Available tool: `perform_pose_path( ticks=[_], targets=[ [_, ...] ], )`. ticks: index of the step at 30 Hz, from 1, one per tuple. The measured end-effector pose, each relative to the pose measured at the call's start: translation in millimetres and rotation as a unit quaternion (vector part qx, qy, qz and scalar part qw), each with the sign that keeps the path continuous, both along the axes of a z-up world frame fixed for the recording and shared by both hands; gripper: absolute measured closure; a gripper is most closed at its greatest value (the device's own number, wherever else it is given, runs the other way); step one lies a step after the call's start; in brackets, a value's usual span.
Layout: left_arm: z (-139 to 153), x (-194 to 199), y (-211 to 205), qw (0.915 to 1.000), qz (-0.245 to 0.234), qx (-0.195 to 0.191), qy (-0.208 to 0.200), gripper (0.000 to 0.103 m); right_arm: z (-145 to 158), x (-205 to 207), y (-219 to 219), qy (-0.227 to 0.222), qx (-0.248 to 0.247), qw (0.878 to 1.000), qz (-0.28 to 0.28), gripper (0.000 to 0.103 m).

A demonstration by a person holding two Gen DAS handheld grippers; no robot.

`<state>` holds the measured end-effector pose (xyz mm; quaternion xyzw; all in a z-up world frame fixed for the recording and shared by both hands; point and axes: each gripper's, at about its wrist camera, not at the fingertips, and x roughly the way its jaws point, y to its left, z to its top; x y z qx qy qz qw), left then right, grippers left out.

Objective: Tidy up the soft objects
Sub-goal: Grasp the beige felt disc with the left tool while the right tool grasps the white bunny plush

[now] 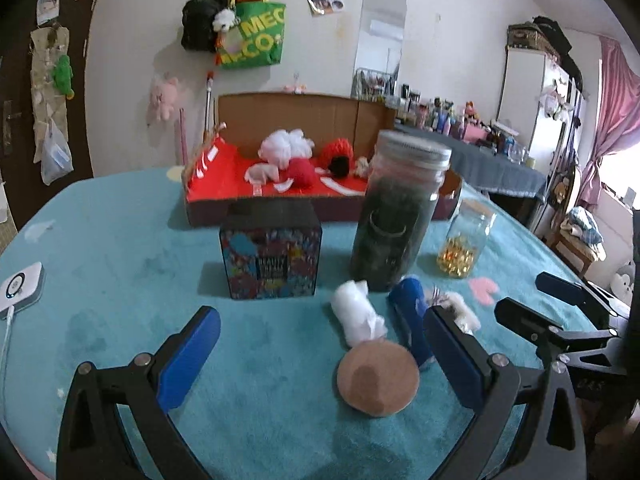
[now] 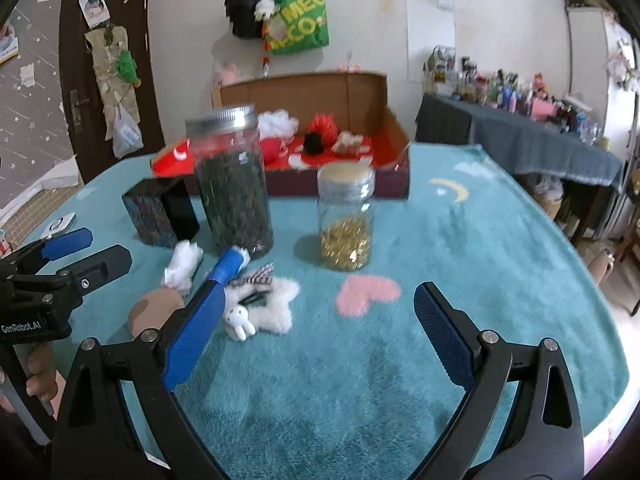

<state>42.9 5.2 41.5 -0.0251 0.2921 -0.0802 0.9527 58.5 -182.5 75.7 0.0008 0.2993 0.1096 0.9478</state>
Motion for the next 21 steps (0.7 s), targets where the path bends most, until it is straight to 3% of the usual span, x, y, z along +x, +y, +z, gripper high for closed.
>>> perform_pose_path(
  ticks=[11,15,18,21],
  targets=[
    [-22.1,8.2,-2.8,0.9936,-0.077,0.007,0.082,0.001,-20.3,32.6,10.8,0.1,0.007,0.991,0.09,0.006],
    [-29.3,12.8,-9.4,0.9887,-0.105,0.017,0.106,0.011,-23.1,41.8,21.1,0.113,-0.028,0.987,0.115,0.007],
    [-31.1,12.6,-16.6,0.9869,-0.119,0.041,0.101,0.016,-24.8,44.8,28.5,0.114,-0.048,0.984,0.131,0.017],
    [-29.0,11.8,-21.9,0.9836,-0.145,0.046,0.097,0.036,-23.8,43.0,32.7,0.104,-0.058,0.983,0.139,0.04]
  ],
)
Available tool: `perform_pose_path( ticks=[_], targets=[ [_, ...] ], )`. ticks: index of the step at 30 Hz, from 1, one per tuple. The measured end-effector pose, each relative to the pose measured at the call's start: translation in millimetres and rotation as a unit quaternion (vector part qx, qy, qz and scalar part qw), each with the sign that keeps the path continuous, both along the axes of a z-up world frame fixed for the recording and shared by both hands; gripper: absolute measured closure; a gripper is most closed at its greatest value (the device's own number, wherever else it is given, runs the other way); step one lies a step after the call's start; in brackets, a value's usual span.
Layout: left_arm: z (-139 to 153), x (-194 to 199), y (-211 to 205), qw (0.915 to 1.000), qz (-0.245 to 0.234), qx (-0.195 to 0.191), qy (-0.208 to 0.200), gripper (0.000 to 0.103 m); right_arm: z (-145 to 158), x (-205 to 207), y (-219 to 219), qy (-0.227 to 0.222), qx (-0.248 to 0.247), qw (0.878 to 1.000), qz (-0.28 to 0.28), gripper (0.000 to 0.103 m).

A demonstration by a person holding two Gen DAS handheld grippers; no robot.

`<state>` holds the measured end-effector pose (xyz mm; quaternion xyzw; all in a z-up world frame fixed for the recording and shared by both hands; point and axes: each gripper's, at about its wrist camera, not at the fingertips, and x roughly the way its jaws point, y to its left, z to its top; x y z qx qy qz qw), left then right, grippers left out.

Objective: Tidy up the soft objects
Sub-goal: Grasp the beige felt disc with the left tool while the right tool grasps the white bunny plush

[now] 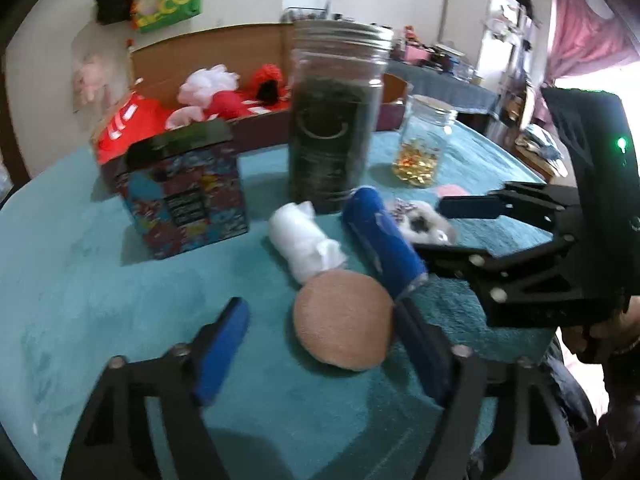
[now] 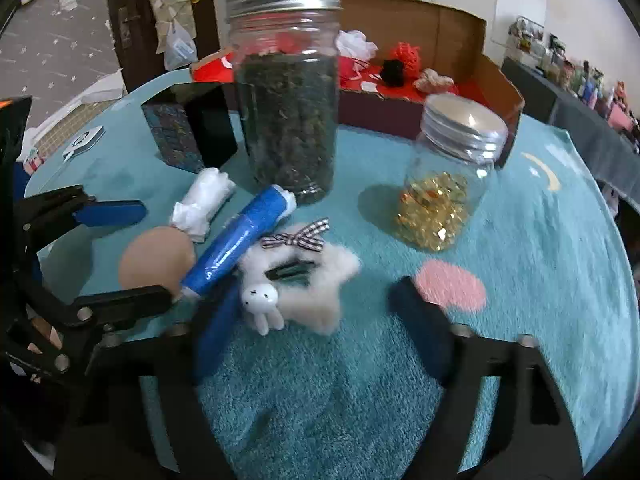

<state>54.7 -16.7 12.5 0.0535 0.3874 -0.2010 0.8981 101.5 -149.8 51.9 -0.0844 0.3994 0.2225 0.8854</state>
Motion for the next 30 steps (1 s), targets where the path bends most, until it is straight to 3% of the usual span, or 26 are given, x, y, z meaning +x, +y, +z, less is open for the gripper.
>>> perform_pose_path(
  ticks=[1,2,8,30],
  targets=[
    [0.9,-0.4,-0.9,0.9999,-0.012,-0.005,0.002,0.05,0.6,-0.6,0.1,0.0,0.004,1.0,0.004,0.054],
    [1.9,0.1,-0.6,0.9998,-0.017,-0.01,0.005,0.055,1.3,-2.1,0.2,0.001,0.011,1.0,0.011,0.062],
    [9.5,8.1,5.2,0.9996,-0.013,-0.026,0.006,0.066,4.6,-12.2,-5.6,-0.007,0.029,1.0,0.004,0.065],
    [21.9,17.9,9.7,0.998,-0.02,-0.06,0.004,0.067,17.6,-23.1,-17.3,-0.014,0.049,0.999,-0.017,0.065]
  ],
)
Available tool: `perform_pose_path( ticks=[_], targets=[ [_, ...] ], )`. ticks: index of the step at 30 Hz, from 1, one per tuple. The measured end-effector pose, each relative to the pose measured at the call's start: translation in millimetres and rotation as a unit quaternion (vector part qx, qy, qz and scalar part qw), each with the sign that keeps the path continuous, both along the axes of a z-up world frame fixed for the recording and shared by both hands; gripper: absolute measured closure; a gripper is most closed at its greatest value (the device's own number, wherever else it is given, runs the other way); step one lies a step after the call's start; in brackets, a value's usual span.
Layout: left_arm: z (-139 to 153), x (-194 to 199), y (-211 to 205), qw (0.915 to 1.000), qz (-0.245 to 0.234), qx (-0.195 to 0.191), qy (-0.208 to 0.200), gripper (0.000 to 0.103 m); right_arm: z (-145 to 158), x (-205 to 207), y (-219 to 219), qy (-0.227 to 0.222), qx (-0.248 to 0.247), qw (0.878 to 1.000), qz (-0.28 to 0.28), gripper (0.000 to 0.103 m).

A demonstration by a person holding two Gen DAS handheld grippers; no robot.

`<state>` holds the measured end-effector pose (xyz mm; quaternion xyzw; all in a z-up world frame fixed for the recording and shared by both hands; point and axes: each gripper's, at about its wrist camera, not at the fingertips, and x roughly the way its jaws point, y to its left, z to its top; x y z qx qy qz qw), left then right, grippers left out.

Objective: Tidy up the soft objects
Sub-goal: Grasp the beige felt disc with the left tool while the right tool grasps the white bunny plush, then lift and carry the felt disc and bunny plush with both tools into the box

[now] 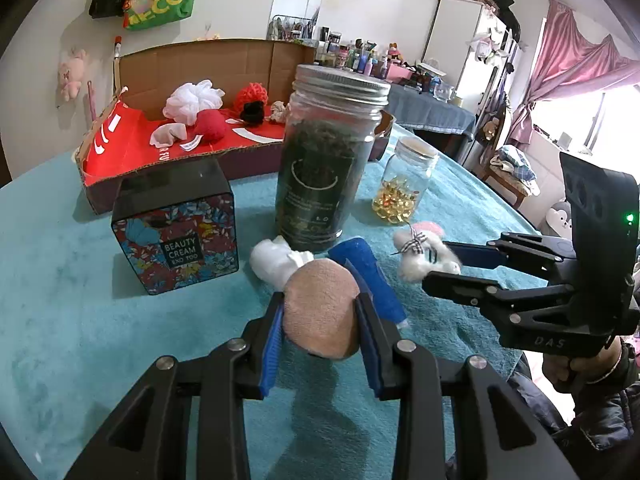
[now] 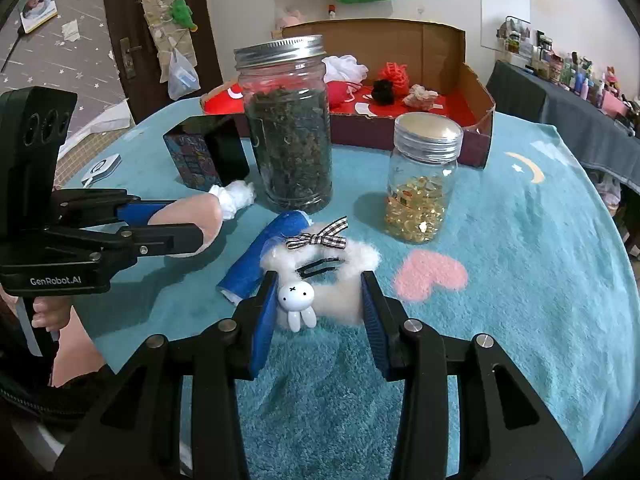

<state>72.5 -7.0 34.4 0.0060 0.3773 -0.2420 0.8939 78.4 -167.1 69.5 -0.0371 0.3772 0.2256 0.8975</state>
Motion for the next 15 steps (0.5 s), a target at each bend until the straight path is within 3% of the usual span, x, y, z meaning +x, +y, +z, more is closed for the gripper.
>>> perform_pose_path(
  ticks=[15],
  targets=[
    [2.8,-3.7,11.1,0.9999,0.014,0.001,-0.002,0.067,-0.3,0.3,-5.3,0.002,-0.002,1.0,-0.008,0.065]
  ],
)
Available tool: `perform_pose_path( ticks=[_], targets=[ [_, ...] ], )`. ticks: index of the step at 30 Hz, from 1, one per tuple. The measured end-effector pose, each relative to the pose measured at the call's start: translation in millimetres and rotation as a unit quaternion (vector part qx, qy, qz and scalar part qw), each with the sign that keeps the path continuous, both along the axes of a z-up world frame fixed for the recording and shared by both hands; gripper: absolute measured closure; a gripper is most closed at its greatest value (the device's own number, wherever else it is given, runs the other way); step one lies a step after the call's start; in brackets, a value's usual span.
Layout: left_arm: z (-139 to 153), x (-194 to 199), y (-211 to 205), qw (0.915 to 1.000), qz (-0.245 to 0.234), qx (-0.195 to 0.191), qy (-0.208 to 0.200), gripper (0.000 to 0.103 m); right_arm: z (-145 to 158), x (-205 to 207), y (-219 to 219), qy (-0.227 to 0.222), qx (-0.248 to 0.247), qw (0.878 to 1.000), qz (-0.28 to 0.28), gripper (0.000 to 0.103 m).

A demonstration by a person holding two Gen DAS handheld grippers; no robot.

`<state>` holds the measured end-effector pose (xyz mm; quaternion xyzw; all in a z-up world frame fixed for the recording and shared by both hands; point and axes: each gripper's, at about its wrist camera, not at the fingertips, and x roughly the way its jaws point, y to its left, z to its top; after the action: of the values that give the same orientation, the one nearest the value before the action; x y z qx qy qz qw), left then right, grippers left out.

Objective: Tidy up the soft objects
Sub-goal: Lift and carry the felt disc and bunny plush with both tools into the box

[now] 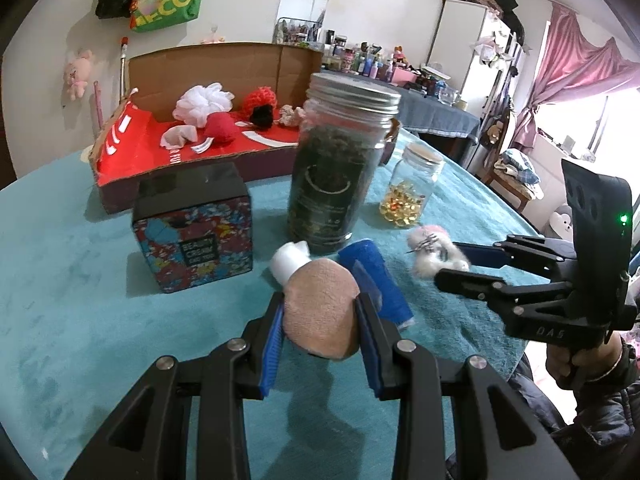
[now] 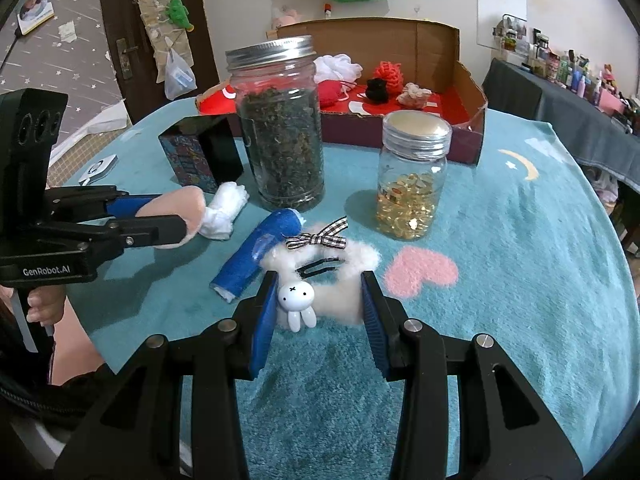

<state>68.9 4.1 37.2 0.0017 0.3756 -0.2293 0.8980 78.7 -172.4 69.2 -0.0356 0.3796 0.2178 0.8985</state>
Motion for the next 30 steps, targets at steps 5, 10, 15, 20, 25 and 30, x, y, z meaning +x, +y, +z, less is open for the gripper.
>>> perform_pose_path(
  ticks=[5,10,15,20,25,30],
  targets=[
    [-1.5,0.5,19.3,0.9997,0.022,-0.001,0.006,0.067,-3.1,1.1,-12.3,0.006,-0.002,1.0,-0.015,0.065],
    [-2.4,0.7,44.2,0.9985,0.053,0.006,0.008,0.067,-7.8,4.6,-26.1,0.012,-0.007,0.999,-0.033,0.065],
    [-3.0,5.7,72.0,0.9963,0.084,0.014,0.012,0.067,-8.8,8.7,-37.0,0.014,-0.011,0.999,-0.047,0.065],
    [-2.9,17.3,94.1,0.9947,0.097,0.033,0.005,0.067,-8.5,18.8,-51.6,0.021,-0.015,0.998,-0.063,0.065],
    [-1.9,38.9,106.8,0.9952,0.079,0.058,-0.012,0.067,-3.8,36.1,-66.2,0.015,-0.03,0.996,-0.076,0.065],
    [-0.7,63.5,114.0,0.997,0.058,0.05,-0.012,0.067,0.8,56.7,-73.8,0.003,-0.053,0.996,-0.079,0.065]
  ],
)
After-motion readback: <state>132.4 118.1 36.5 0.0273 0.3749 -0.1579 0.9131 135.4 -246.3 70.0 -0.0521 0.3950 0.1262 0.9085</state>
